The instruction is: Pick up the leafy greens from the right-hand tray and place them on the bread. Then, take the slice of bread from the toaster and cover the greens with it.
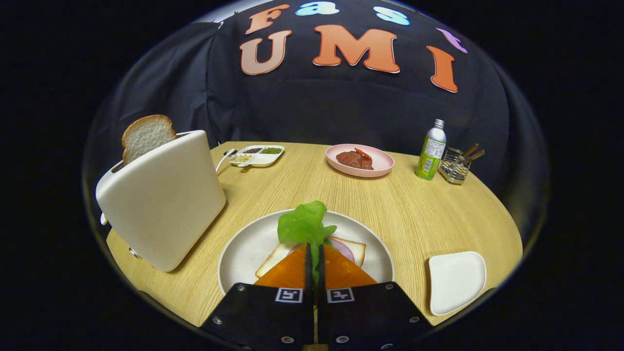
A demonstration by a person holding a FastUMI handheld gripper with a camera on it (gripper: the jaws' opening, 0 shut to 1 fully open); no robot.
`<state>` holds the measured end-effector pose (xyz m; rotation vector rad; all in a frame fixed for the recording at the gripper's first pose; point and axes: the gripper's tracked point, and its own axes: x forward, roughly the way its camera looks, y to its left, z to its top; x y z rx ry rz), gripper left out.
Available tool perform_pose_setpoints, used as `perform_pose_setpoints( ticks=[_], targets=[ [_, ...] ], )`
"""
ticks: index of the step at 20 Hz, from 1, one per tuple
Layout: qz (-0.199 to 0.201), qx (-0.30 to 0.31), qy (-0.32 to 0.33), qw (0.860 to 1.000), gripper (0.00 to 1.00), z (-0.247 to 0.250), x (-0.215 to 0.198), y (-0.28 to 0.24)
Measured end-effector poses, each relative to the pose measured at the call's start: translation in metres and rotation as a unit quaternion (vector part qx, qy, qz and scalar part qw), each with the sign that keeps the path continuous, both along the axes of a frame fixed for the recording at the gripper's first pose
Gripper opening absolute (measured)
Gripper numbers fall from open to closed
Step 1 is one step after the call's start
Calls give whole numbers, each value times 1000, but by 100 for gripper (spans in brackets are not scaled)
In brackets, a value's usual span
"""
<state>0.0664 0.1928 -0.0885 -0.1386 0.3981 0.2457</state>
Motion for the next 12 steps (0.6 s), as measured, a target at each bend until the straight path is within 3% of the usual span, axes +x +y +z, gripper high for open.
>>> perform_pose_setpoints(
  ticks=[4,6,8,12],
  targets=[
    [8,-4,-4,1000,16,0,-3,5],
    [1,-6,-3,1000,31,1,-2,2],
    [-6,-8,-8,1000,59,3,-1,-3],
    [-17,0,-14,1000,80,15,-4,-6]
  ],
)
